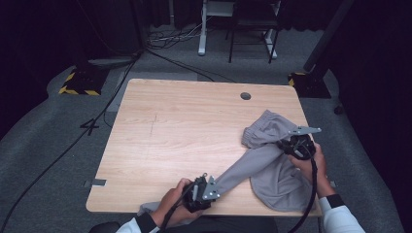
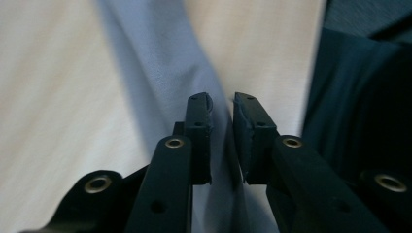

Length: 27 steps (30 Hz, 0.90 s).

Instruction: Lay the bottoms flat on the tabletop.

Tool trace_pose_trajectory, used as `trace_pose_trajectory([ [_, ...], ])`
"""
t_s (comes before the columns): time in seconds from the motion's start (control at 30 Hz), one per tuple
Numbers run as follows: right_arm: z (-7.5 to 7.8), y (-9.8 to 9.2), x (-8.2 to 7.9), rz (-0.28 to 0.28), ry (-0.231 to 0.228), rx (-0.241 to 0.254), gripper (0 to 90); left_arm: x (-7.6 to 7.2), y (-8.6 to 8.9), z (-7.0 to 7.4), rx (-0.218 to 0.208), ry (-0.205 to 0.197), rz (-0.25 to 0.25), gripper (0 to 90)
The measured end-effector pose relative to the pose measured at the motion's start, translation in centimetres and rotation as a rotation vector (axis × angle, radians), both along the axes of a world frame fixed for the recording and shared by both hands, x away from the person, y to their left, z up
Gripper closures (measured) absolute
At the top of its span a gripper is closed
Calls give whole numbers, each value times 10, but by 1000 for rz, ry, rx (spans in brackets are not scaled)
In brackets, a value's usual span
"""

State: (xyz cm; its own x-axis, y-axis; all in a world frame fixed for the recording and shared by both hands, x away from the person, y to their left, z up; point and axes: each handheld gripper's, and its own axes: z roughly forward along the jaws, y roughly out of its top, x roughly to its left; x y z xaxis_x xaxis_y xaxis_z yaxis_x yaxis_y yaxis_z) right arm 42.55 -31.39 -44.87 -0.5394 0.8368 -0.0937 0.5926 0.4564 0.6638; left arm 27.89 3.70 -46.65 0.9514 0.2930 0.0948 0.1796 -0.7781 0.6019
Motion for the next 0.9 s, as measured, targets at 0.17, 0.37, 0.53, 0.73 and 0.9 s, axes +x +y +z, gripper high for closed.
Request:
trace_pose_trajectory([
  [0.17, -2, -1, -1, -31, 34, -62, 515, 0, -13, -8, -6, 76, -64, 697],
  [0.37, 31, 30, -2, 72, -130, -9, 460, 10, 2, -1, -57, 55, 29, 517],
  [0.53, 29, 83, 8, 259, -87, -69, 553, 17, 8, -7, -53, 74, 81, 448],
  [0.73, -2, 115, 29, 300, 69, -294, 601, 10, 1, -15, -22, 88, 32, 444],
  [0.9, -13, 112, 41, 264, 96, -330, 661, 9, 0, -16, -9, 76, 27, 574],
])
